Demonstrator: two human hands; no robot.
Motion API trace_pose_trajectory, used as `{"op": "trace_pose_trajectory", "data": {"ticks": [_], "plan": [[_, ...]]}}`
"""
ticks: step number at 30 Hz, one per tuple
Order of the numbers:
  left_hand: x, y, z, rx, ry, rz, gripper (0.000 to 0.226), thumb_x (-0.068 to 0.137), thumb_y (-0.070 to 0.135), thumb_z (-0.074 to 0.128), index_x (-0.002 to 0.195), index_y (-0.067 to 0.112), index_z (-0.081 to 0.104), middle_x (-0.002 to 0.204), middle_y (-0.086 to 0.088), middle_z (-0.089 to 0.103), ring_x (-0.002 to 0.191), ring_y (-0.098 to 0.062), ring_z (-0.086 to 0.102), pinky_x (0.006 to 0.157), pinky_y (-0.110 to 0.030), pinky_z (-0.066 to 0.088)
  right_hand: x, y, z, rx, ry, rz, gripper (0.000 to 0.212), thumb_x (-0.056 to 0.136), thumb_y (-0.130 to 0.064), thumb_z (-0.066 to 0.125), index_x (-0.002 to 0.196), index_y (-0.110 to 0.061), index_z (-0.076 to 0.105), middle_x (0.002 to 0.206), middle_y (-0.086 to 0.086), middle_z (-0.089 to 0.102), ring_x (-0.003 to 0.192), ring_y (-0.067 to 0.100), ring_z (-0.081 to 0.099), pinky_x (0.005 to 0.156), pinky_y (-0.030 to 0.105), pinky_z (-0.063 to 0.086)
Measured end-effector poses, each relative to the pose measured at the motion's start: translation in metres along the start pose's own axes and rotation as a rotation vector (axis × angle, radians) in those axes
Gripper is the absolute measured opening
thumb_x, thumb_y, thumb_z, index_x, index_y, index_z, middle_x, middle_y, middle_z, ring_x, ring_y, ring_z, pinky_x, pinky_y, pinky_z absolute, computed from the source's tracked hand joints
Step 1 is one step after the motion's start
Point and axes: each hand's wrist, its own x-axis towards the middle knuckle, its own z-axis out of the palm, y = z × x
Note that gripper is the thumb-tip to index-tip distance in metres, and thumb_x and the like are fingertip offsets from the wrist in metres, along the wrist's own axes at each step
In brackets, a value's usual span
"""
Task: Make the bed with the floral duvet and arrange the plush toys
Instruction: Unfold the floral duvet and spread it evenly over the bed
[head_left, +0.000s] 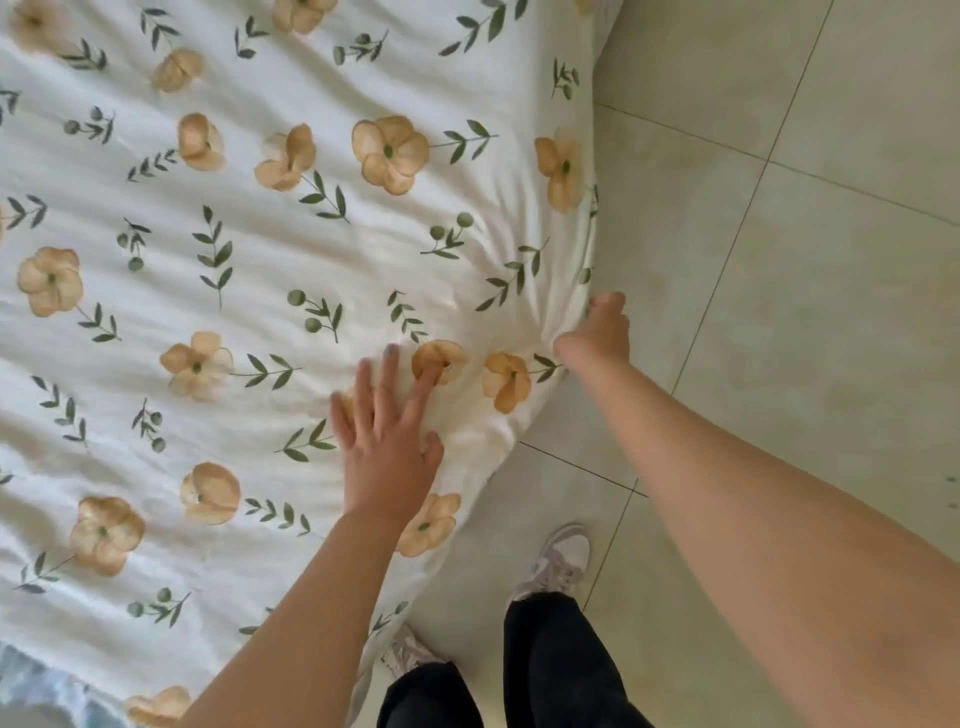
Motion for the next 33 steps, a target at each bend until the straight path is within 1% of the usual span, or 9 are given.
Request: {"op": "trace_pose_trajectory", "data": {"ticks": [3,7,13,15,21,25,30,31,33], "plan": [[0.007,0.011,-0.012,-0.068,0.047,-0.048,0.060,0.079,0.025,0.064,0.134,0.029,0.042,0.155,-0.003,0.018,0.144,-0.029,0.012,0.116,-0.053,0.012,-0.003,-0.010,-0.008,-0.109,0.085,-0.206,0.054,0.079,-0.002,0.063,0.125,-0.016,0.039,0.128,0.009,0.043,0.105,0.030,0.055,0.072,0.033,0.044],[0.031,0.027,-0.031,-0.191,0.131,0.001,0.049,0.080,0.021,0.062,0.128,0.026,0.051,0.145,0.000,0.036,0.137,-0.025,0.031,0.114,-0.049,0.021,0.005,-0.038,-0.026,-0.098,-0.094,-0.284,0.051,0.087,-0.015,0.060,0.134,-0.016,0.042,0.135,0.008,0.040,0.109,0.024,0.052,0.080,0.027,0.039],[0.087,0.059,-0.063,-0.338,0.118,0.052,0.061,0.086,0.023,0.057,0.143,0.027,0.036,0.154,0.003,0.029,0.143,-0.020,0.023,0.117,-0.042,0.019,0.028,-0.090,-0.057,-0.111,-0.147,-0.295,0.051,0.092,-0.023,0.053,0.141,-0.018,0.039,0.143,0.002,0.042,0.115,0.016,0.047,0.080,0.022,0.042],[0.109,0.070,-0.077,-0.396,0.107,0.055,0.062,0.087,0.022,0.057,0.145,0.027,0.033,0.155,0.003,0.026,0.143,-0.019,0.023,0.117,-0.040,0.020,0.040,-0.109,-0.065,-0.119,-0.133,-0.294,0.052,0.091,-0.023,0.053,0.141,-0.016,0.038,0.142,0.003,0.043,0.120,0.019,0.049,0.088,0.025,0.042],[0.163,0.091,-0.123,-0.580,-0.009,0.020,0.065,0.088,0.023,0.059,0.146,0.026,0.029,0.150,-0.001,0.026,0.133,-0.026,0.034,0.107,-0.047,0.036,0.072,-0.190,-0.083,-0.058,-0.111,-0.230,0.048,0.095,-0.024,0.049,0.141,-0.014,0.037,0.138,0.008,0.048,0.104,0.021,0.052,0.079,0.027,0.037],[0.200,0.117,-0.152,-0.638,-0.039,-0.041,0.068,0.089,0.028,0.058,0.147,0.023,0.023,0.152,-0.006,0.018,0.137,-0.028,0.027,0.106,-0.049,0.036,0.088,-0.245,-0.086,-0.134,-0.149,-0.227,0.038,0.096,-0.019,0.043,0.127,0.000,0.054,0.133,0.019,0.052,0.114,0.034,0.055,0.092,0.040,0.048],[0.254,0.138,-0.175,-0.659,-0.065,-0.103,0.086,0.087,0.027,0.063,0.151,0.024,0.006,0.159,-0.008,0.000,0.147,-0.025,0.006,0.113,-0.050,0.027,0.110,-0.287,-0.092,-0.122,-0.188,-0.220,0.041,0.094,-0.017,0.045,0.136,-0.015,0.045,0.139,0.008,0.047,0.123,0.027,0.050,0.104,0.042,0.044],[0.263,0.141,-0.178,-0.640,-0.050,-0.106,0.088,0.087,0.030,0.064,0.152,0.024,0.004,0.159,-0.008,0.000,0.147,-0.025,0.006,0.112,-0.050,0.028,0.115,-0.292,-0.094,-0.111,-0.204,-0.218,0.036,0.095,-0.014,0.044,0.130,-0.015,0.050,0.136,0.007,0.051,0.122,0.025,0.051,0.104,0.043,0.044],[0.281,0.144,-0.181,-0.607,-0.014,-0.124,0.092,0.085,0.039,0.065,0.152,0.026,0.002,0.159,-0.007,0.004,0.146,-0.025,0.009,0.111,-0.048,0.030,0.127,-0.301,-0.097,-0.103,-0.234,-0.224,0.025,0.093,-0.006,0.042,0.095,-0.022,0.061,0.111,0.002,0.063,0.109,0.022,0.056,0.098,0.044,0.048]]}}
